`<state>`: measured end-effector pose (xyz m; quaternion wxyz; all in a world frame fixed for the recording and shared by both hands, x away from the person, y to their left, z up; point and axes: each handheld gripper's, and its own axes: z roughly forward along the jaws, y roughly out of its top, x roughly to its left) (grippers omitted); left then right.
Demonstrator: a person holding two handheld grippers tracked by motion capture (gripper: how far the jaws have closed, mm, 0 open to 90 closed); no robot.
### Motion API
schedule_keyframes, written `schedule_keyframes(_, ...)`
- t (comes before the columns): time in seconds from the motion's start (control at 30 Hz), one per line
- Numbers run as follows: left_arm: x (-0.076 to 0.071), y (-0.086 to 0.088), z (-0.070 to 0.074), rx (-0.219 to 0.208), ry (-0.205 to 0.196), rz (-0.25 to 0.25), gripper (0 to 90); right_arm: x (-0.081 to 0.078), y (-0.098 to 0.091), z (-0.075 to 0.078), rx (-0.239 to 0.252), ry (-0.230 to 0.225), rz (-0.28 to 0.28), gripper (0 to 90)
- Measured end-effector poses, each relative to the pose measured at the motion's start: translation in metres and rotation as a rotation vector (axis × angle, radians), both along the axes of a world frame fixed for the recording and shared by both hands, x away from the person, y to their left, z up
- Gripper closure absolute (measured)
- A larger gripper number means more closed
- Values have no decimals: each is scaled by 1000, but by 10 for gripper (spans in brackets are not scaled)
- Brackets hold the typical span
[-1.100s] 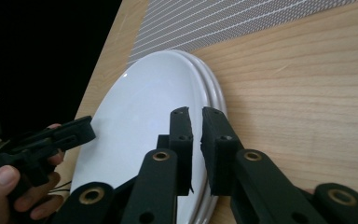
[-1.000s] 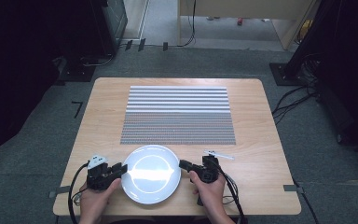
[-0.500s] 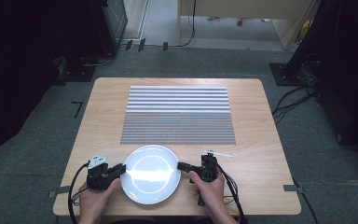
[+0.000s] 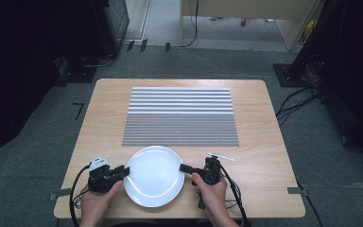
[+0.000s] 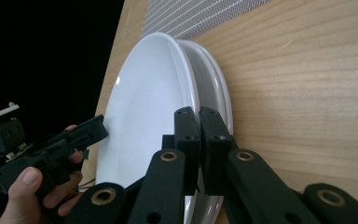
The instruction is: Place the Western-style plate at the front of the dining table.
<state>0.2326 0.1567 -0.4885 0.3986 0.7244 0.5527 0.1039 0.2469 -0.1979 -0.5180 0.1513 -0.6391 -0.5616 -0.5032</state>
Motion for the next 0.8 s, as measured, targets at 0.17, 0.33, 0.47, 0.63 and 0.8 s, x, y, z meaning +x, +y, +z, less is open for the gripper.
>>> schedule_keyframes(0.17,-1,4,4,-21,-20,24,666,4,-13,4,17,7,-2,878)
schedule_keyframes(0.33,-5,-2,12,-58,-81,3,662,6,-18,10,-34,-19,10,876)
schedule_keyframes(0.47,-6,-13,8,-50,-66,-39,652,7,-23,11,-59,-21,2,876)
schedule_keyframes(0.63,-5,-26,2,-29,-33,-86,643,9,-30,13,-72,-19,-3,874)
schedule_keyframes(0.8,-4,-32,-5,-13,-1,-95,638,10,-35,16,-98,-15,2,868)
